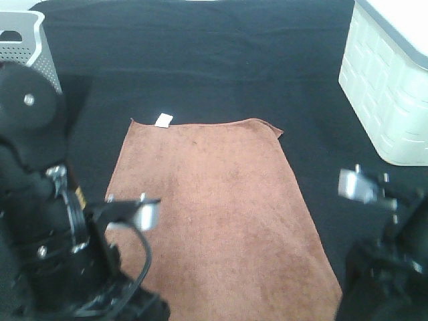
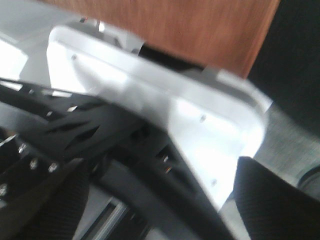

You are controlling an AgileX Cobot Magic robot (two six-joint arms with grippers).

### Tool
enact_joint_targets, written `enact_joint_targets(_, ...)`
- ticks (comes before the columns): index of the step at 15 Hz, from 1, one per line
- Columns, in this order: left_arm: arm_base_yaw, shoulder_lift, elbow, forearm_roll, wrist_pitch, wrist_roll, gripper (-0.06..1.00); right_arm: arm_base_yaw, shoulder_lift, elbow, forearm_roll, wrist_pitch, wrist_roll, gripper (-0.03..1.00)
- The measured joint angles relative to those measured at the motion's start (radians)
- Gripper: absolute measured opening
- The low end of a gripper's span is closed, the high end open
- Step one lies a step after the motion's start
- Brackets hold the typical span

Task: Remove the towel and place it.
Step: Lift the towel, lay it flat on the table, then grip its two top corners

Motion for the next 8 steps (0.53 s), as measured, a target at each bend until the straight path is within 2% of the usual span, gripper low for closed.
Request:
enact_joint_targets(1, 0.000, 0.000, -0.044, 0.043, -0.001, 0.004, 0.89, 0.000, -0.009, -0.058, -0.043, -0.019, 0.005, 0.77)
enact_joint_targets(2, 0.032, 0.004, -0.112, 0.106, 0.000, 0.006, 0.89, -0.025, -0.010, -0.161, -0.105, -0.043, 0.028, 0.77)
enact_joint_targets(3, 0.056, 0.010, -0.135, 0.123, 0.001, 0.006, 0.89, -0.042, -0.003, -0.194, -0.115, -0.043, 0.032, 0.77)
enact_joint_targets(5, 0.172, 0.055, -0.231, 0.188, -0.005, 0.038, 0.89, -0.144, 0.052, -0.371, -0.125, -0.018, 0.028, 0.77)
enact_joint_targets(6, 0.240, 0.091, -0.286, 0.206, -0.012, 0.063, 0.89, -0.185, 0.099, -0.450, -0.093, -0.006, 0.013, 0.77)
enact_joint_targets(7, 0.329, 0.148, -0.386, 0.214, -0.017, 0.092, 0.89, -0.199, 0.149, -0.529, -0.064, 0.015, -0.013, 0.77)
enact_joint_targets(8, 0.383, 0.196, -0.462, 0.215, -0.021, 0.105, 0.89, -0.200, 0.240, -0.651, -0.051, 0.044, -0.032, 0.78)
